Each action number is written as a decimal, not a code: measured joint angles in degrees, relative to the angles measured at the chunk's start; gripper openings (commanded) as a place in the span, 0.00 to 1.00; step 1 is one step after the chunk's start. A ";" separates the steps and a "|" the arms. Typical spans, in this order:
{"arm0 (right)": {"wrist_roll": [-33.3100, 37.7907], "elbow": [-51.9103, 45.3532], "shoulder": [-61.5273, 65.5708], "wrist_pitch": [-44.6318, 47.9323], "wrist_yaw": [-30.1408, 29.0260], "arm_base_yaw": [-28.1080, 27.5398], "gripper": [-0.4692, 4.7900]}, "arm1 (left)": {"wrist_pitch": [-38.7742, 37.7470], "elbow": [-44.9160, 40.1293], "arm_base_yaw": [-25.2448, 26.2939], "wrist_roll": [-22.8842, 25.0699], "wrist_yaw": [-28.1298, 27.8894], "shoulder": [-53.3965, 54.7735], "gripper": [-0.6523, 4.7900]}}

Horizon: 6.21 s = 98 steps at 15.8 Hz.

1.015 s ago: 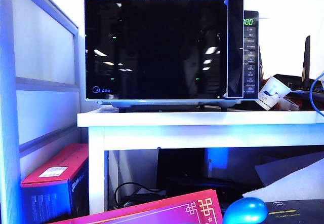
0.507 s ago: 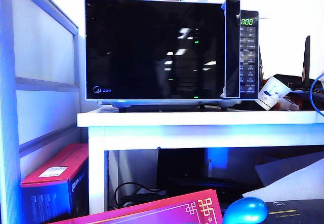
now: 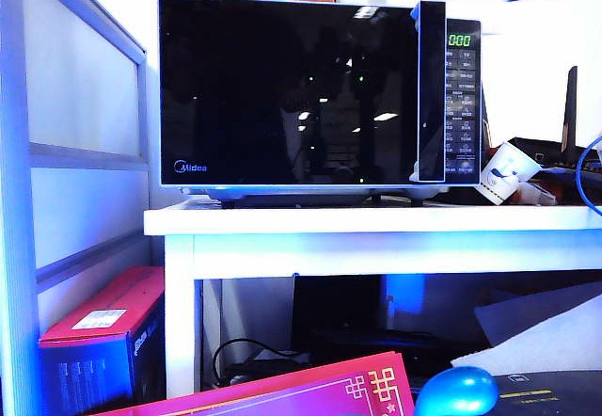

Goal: Open the microwave door, place the orange inside the microwave, then close the microwave door.

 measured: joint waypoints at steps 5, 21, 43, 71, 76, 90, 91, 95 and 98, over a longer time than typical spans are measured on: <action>0.00 0.04 2.60 6.23 -0.61 -4.20 0.96 | 0.24 0.00 0.00 0.00 0.24 0.00 0.29; -3.28 5.75 3.98 -5.60 -15.17 -4.15 0.96 | 0.39 0.00 0.00 0.00 0.26 0.00 0.29; -4.76 5.81 7.06 -1.09 -16.17 -4.42 0.96 | 0.00 0.00 0.00 0.00 0.37 0.00 0.29; -6.32 8.31 7.98 3.21 -5.66 -4.22 0.94 | -0.44 0.00 0.04 0.00 0.37 -0.02 0.29; -6.34 8.22 10.36 2.75 -12.52 -4.13 0.94 | 4.50 0.00 0.02 0.00 1.81 0.13 0.29; -6.36 8.35 8.13 5.60 -17.92 -4.02 0.94 | 7.61 0.52 -0.24 0.22 -0.37 4.76 0.29; -6.36 8.33 8.74 5.42 -14.64 -3.85 0.94 | 7.56 0.55 -0.24 0.22 -0.28 4.76 0.29; -6.32 8.33 9.99 5.14 -6.86 -3.76 0.94 | 7.30 0.59 -0.22 0.22 -0.22 4.70 0.29; -6.34 8.33 10.05 2.60 -8.04 -3.74 0.94 | 7.23 0.59 -0.20 0.20 0.70 4.70 0.29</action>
